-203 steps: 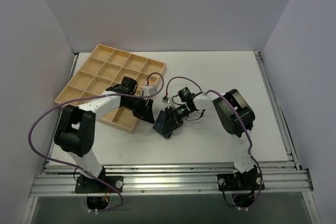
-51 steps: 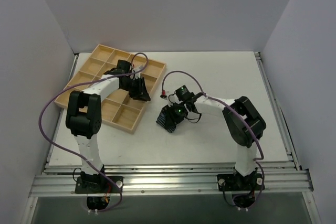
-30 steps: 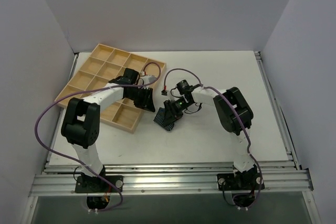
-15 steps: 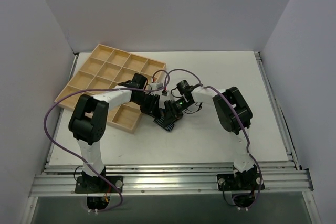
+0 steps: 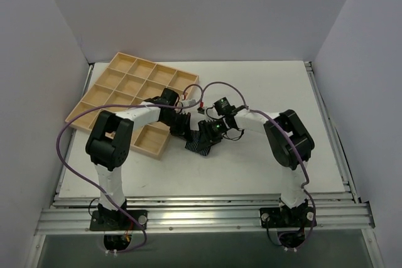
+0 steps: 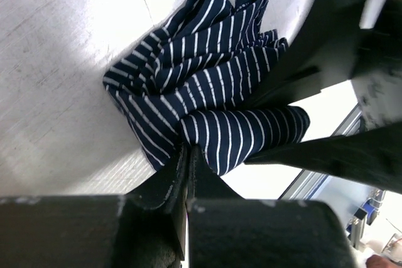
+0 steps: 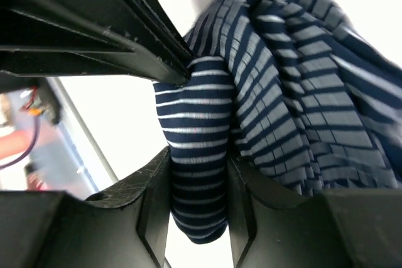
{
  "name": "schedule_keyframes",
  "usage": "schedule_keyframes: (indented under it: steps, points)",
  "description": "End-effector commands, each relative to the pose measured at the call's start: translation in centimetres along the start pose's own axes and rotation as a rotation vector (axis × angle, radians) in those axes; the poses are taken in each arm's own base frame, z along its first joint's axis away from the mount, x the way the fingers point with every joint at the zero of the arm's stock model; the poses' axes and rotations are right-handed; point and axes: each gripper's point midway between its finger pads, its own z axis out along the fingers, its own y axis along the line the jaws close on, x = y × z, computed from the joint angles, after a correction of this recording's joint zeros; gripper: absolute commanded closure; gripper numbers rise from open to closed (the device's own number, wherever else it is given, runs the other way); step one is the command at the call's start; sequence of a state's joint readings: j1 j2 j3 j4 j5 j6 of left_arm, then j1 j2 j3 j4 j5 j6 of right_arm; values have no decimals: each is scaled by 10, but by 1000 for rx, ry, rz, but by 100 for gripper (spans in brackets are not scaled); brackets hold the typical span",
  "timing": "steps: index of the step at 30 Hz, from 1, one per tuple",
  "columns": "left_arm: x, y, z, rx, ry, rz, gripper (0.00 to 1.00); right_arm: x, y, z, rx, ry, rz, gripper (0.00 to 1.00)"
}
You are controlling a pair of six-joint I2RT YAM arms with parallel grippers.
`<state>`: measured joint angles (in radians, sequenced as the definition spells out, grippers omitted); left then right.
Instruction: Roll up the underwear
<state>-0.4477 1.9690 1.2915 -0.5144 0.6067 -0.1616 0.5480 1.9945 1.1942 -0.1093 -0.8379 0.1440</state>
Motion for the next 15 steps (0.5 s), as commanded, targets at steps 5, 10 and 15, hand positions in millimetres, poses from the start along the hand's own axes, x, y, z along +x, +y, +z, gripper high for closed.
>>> schedule_keyframes:
  steps: [5,10,15]
  points:
    - [10,22,14,-95,52,-47,98,-8,-29,-25,244,-137,14,65]
    - [13,23,16,-92,56,-49,98,-17,-24,-39,279,-197,-18,62]
    - [15,23,20,-89,62,-49,98,-26,-19,-58,334,-241,-70,57]
